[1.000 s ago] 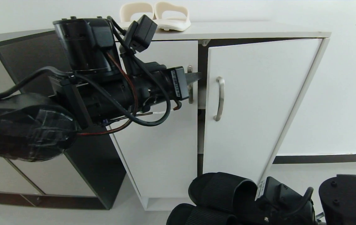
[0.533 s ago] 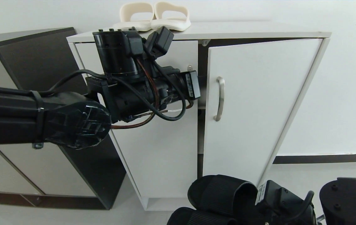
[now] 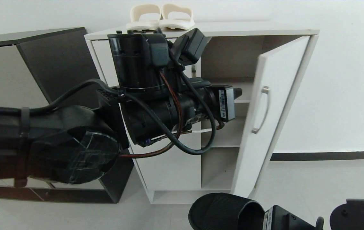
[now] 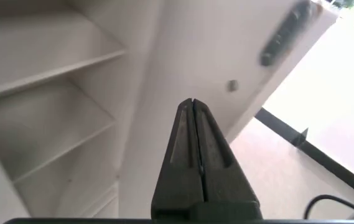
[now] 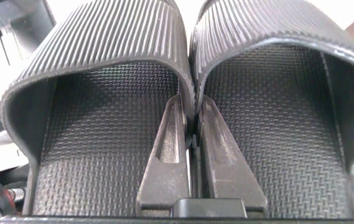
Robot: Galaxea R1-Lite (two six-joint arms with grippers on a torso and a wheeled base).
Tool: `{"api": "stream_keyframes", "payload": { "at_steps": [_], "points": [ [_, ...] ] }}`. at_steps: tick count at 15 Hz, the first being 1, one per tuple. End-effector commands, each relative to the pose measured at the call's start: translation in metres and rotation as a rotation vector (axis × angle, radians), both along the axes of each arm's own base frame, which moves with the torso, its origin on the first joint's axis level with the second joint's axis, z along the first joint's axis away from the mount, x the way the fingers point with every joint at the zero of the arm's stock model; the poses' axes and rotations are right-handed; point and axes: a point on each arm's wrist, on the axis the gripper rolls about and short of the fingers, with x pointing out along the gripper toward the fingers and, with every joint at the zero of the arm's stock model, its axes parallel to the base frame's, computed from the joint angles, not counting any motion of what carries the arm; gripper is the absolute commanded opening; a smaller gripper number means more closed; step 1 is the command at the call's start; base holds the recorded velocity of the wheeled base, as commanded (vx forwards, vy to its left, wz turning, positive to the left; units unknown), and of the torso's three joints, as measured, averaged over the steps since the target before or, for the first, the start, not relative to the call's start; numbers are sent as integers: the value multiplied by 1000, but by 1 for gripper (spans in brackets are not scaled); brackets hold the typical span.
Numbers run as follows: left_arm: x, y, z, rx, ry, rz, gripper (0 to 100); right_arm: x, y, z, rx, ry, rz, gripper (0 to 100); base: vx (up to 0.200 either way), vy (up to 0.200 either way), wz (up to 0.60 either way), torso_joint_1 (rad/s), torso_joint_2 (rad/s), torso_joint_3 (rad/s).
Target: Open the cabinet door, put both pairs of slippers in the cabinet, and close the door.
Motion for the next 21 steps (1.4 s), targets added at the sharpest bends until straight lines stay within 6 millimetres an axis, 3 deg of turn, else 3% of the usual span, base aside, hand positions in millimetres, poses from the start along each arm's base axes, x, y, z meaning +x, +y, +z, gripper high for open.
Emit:
{"api": "stream_keyframes", "payload": {
  "at_steps": [1, 3, 4, 7, 8, 11, 12, 14, 16, 17, 19, 21],
  "points": [
    [-12, -2, 7, -14, -16, -19, 0, -3, -1, 1, 5, -3, 12, 0, -200, 0, 0, 7, -2, -7],
    [-10, 4, 8, -19, -20, 0, 0, -2, 0, 2, 12, -5, 11, 0, -100, 0, 0, 1, -1, 1],
    [-9, 22, 12, -23, -24, 58, 0, 2, 4, 4, 26, -5, -8, 0, 0, 0, 0, 0, 0, 0],
    [-31, 72, 21, -38, -27, 252, 0, 35, 6, 8, 50, -15, -160, 0, 0, 0, 0, 0, 0, 0],
    [-44, 101, 18, -2, 4, 372, 0, 52, 8, 7, 43, -32, -260, 0, 0, 0, 0, 0, 0, 0],
    [-101, 163, 12, 24, 31, 555, 0, 71, 25, 11, 133, -33, -459, 0, 0, 0, 0, 0, 0, 0],
    [-124, 197, -2, 89, 47, 694, 0, 75, 27, 9, 126, -43, -497, 0, 0, 0, 0, 0, 0, 0],
    [-159, 235, -38, 185, 85, 951, 0, 75, 26, 8, 123, -43, -500, 0, 0, 0, 0, 0, 0, 0],
    [-199, 253, -89, 187, 96, 1087, 0, 74, 25, 10, 127, -49, -500, 0, 0, 0, 0, 0, 0, 0],
    [-206, 255, -102, 189, 104, 1117, 0, 74, 25, 10, 127, -49, -500, 0, 0, 0, 0, 0, 0, 0],
    [-234, 261, -172, 208, 142, 1300, 0, 74, 26, 8, 113, -53, -494, 0, 0, 0, 0, 0, 0, 0],
    [-247, 261, -199, 251, 64, 1290, 0, 74, 25, 9, 114, -54, -494, 0, 0, 0, 0, 0, 0, 0]
  ]
}}
